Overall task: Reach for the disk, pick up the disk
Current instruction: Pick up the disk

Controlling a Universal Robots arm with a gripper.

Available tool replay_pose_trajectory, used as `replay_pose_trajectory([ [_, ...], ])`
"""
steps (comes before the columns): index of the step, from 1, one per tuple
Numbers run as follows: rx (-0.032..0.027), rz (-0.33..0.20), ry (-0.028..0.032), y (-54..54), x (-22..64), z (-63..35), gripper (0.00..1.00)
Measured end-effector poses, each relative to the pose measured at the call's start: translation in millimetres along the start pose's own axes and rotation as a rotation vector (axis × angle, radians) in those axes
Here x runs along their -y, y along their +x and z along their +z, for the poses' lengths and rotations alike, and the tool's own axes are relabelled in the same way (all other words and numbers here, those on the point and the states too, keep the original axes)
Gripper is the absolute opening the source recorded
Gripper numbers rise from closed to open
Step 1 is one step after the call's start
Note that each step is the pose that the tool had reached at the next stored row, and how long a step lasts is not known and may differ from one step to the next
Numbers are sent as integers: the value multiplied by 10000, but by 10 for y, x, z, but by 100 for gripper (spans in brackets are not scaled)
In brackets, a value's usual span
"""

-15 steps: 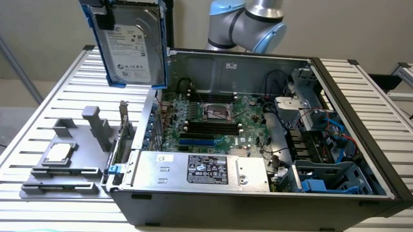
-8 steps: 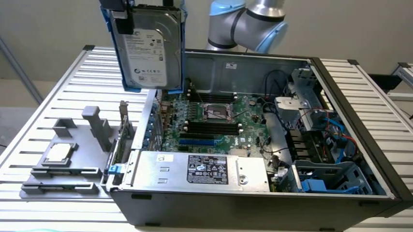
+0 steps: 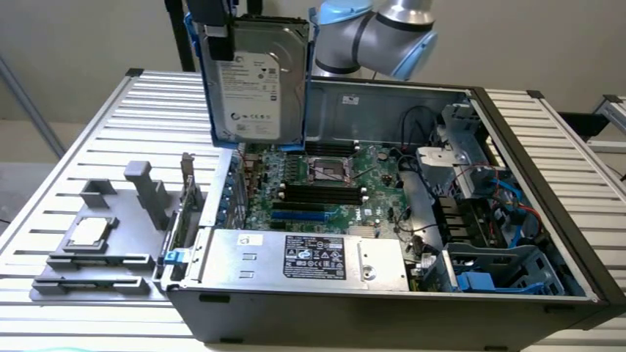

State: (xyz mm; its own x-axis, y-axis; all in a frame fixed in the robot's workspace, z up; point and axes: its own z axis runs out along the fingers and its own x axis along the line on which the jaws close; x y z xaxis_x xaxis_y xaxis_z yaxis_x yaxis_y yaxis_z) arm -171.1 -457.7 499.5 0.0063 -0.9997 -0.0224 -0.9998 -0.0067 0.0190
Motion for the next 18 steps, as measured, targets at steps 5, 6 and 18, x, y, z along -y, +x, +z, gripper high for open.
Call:
replay_pose_trajectory([
  [5,1,-1,0,93,205,-6,33],
  [6,0,1,0,112,244,-7,33],
  [18,1,-1,0,355,739,-21,33],
])
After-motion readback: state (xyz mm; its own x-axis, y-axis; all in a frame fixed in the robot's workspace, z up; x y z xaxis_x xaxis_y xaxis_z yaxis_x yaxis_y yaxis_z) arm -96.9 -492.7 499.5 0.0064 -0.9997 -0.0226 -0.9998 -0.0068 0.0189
